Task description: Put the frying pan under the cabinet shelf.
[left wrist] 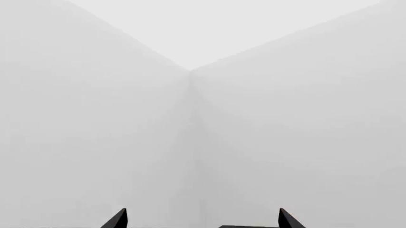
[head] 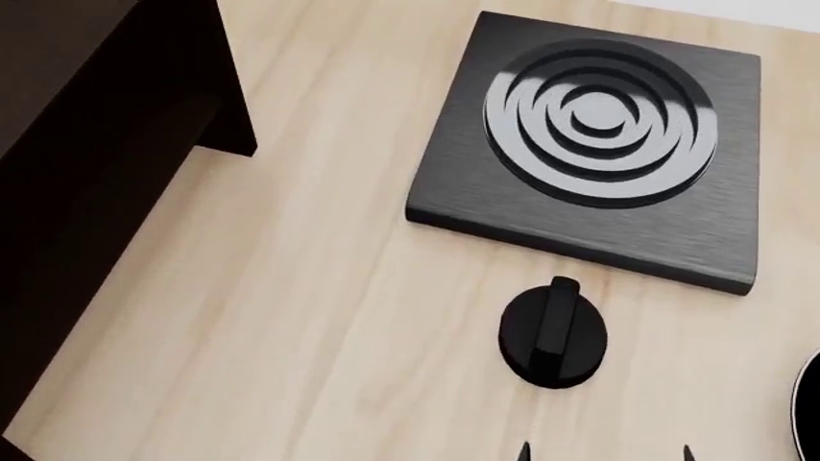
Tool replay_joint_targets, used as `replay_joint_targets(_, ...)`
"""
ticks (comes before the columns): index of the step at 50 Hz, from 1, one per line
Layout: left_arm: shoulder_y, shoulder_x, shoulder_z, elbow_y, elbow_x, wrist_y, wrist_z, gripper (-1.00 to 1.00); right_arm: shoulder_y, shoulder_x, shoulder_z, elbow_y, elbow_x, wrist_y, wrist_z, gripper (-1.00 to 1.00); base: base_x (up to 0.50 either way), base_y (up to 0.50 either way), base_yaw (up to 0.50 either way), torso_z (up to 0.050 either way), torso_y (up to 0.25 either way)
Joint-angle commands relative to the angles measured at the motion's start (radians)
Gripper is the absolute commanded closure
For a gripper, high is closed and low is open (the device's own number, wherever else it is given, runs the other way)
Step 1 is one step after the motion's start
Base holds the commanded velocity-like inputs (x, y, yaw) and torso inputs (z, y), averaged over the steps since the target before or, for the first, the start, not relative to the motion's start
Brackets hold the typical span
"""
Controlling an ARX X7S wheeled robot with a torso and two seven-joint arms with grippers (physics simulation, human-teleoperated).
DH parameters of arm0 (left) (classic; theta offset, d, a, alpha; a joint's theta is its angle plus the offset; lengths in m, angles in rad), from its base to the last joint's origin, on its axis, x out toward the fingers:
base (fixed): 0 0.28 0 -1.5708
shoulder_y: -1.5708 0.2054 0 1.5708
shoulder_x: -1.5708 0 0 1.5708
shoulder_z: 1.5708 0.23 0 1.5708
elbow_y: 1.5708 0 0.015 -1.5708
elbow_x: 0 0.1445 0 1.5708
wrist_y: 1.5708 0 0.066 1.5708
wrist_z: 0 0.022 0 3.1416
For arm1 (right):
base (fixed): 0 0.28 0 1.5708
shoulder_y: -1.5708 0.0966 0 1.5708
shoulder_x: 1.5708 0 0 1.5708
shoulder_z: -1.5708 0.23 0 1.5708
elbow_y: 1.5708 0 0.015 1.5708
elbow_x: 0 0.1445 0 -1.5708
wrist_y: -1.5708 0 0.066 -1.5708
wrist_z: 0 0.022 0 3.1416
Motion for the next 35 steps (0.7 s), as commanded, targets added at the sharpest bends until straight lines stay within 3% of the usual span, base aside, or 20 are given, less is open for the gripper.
replay_joint_targets(1,-0.040,-0.063,0.054,0.002,-0.011,0.006,-0.055,-1.00,0.002,-0.006,0.012,-0.002,-0.002,0.006,0.020,-1.00,0.00,0.00,0.00,0.000,0.000)
replay_joint_targets(4,-0.139,-0.094,0.150,0.002,-0.027,-0.007,-0.075,-1.00,-0.011,-0.027,0.078,0.003,0.043,-0.011,0.062,-1.00,0.00,0.00,0.00,0.000,0.000)
replay_joint_targets(9,-0.406,-0.032,0.370,0.002,-0.073,-0.062,0.009,-1.00,-0.052,-0.078,0.208,0.005,0.120,0.000,0.150,-1.00,0.00,0.00,0.00,0.000,0.000)
replay_joint_targets(13,-0.523,-0.009,0.454,0.001,-0.105,-0.090,0.044,-1.00,-0.111,-0.108,0.297,0.029,0.170,-0.029,0.199,-1.00,0.00,0.00,0.00,0.000,0.000)
replay_joint_targets(19,-0.610,0.036,0.509,-0.011,-0.138,-0.111,0.113,-1.00,-0.179,-0.141,0.350,0.079,0.205,-0.122,0.224,-1.00,0.00,0.00,0.00,0.000,0.000)
replay_joint_targets(35,-0.634,0.007,0.512,-0.008,-0.179,-0.090,0.130,-1.00,-0.248,-0.171,0.391,0.210,0.265,-0.253,0.222,-1.00,0.00,0.00,0.00,0.000,0.000)
